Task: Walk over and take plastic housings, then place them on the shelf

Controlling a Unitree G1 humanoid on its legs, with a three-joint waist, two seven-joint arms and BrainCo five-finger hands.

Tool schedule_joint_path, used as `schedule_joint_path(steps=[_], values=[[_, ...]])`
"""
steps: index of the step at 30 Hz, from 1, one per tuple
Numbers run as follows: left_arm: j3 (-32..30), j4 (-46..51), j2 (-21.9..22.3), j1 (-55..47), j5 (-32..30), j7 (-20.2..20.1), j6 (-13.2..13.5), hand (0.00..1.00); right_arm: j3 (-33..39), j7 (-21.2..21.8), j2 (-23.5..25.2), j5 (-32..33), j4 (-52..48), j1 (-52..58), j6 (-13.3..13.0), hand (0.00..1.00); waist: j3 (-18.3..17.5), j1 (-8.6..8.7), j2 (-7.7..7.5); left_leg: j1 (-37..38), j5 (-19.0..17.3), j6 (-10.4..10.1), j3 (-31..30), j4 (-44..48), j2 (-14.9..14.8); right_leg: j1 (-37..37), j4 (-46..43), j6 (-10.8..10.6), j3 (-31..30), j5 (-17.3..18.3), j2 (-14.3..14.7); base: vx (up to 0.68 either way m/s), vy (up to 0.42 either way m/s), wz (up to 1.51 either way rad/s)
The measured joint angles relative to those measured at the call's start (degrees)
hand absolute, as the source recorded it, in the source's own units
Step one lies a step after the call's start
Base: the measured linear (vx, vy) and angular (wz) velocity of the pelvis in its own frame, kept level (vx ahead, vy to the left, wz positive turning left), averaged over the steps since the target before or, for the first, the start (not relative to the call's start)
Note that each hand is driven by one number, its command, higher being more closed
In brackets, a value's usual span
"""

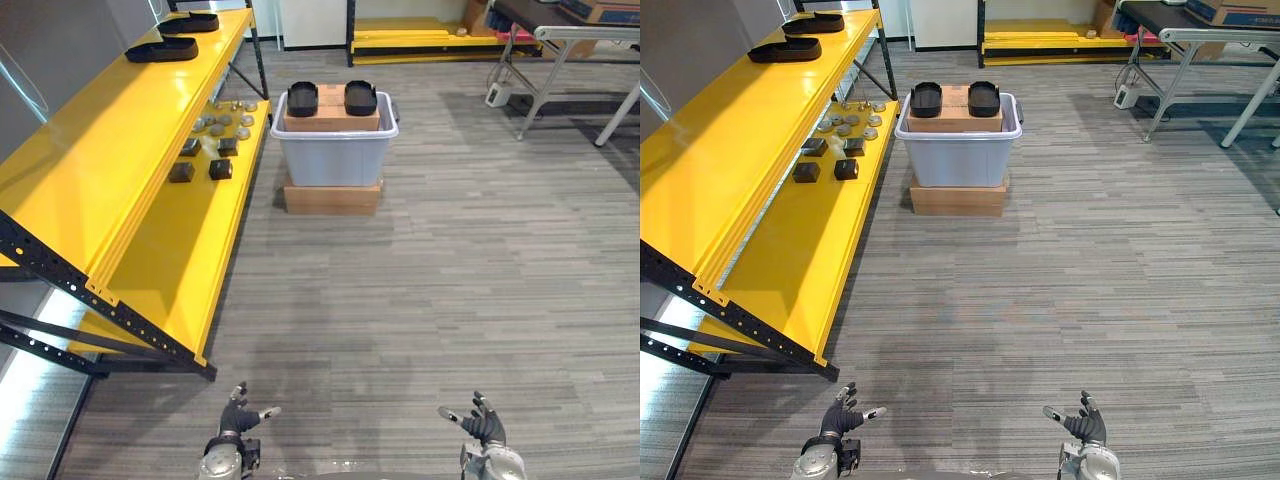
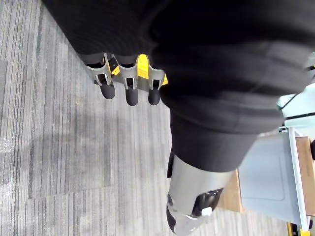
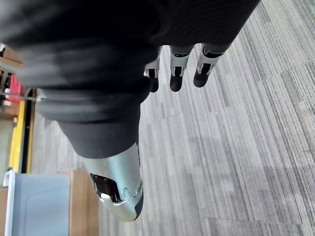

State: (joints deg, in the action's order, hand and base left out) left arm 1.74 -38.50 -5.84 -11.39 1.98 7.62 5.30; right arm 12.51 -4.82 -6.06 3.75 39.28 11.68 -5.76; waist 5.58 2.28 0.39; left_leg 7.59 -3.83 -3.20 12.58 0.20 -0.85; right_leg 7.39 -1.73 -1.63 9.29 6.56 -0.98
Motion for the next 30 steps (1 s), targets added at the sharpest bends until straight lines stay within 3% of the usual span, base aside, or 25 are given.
schedule_joint_path(steps=[10,24,27,29,30], values=[[-0.1,0.0,-0.04,-1.21,-0.52,0.06,0.0,0.0,-0.1,0.04,-0.09,-2.38,-0.21,-0.06,-0.01,0.0,-0.02,-0.03,0.07,-0.55,0.94,1.4,-0.62,-2.46,-0.26,-0.75,2.12,2.18,0.92,-1.65,0.93,-0.07,-0.025,0.05],[-4.58,2.26,-0.11,-1.61,-0.46,1.32,0.0,0.0,0.06,-0.31,-1.37,-2.39,-0.31,-2.26,0.03,0.0,0.65,-0.12,0.78,-1.24,0.19,1.87,0.26,-2.93,-0.14,-0.9,3.32,1.34,0.99,-1.49,0.94,0.02,-0.008,-0.01],[-4.67,3.04,0.03,-1.57,-0.43,1.4,-0.01,0.0,0.51,-0.51,-1.43,-2.23,-0.32,-3.9,0.08,0.0,1.22,-0.24,1.51,-3.31,-3.43,2.69,1.44,1.17,-0.36,-4.34,-2.88,0.5,-0.21,2.31,0.1,0.09,0.012,-0.18],[-4.63,3.08,0.06,-1.53,-0.41,1.47,-0.02,0.0,0.58,-0.61,-1.82,-2.2,-0.31,-4.6,0.2,0.0,1.76,-0.5,1.47,-3.99,-7.15,3.42,1.85,4.86,0.22,-8.74,-14.45,-2.18,-0.51,8.23,-2.18,0.1,0.043,-0.13],[-4.6,3.08,0.07,-1.51,-0.41,1.52,-0.03,0.0,0.59,-0.66,-1.92,-2.19,-0.3,-4.48,0.41,0.0,1.96,-0.49,1.54,-4.15,-7.99,3.5,1.92,5.57,0.35,-9.81,-17.94,-3.41,-0.42,9.25,-2.77,0.1,0.075,-0.02]])
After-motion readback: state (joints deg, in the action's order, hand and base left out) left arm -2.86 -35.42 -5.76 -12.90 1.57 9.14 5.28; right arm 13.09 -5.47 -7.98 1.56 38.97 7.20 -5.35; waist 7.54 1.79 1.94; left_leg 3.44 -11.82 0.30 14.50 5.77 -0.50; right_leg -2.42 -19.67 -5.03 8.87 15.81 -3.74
